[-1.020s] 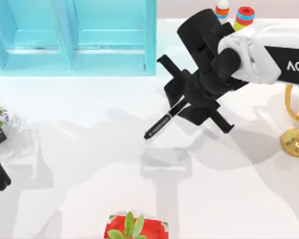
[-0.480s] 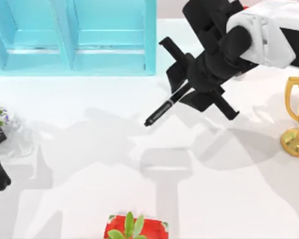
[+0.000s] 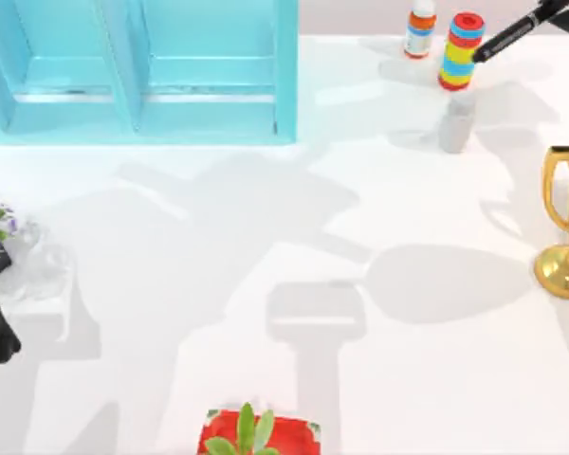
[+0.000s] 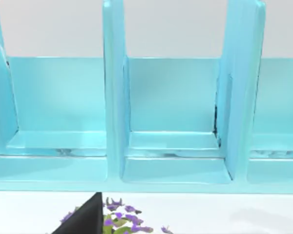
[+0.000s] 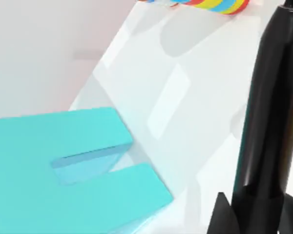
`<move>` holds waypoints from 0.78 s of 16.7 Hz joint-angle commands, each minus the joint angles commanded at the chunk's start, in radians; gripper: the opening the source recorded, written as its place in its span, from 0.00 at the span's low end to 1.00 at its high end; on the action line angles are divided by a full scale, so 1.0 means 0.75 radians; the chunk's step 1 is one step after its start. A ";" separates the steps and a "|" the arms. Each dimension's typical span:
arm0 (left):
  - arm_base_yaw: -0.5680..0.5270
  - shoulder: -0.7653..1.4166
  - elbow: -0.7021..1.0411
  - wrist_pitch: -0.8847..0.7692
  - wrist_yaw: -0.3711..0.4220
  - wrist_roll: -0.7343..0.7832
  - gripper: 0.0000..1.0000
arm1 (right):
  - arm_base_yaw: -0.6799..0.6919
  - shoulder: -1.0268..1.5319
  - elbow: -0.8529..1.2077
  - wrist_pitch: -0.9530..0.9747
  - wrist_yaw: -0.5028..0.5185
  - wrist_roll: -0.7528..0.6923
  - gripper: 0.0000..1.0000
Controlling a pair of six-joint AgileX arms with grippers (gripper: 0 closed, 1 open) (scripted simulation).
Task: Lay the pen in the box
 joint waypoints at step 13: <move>0.000 0.000 0.000 0.000 0.000 0.000 1.00 | -1.253 -0.222 -0.613 -0.165 -0.264 -0.395 0.00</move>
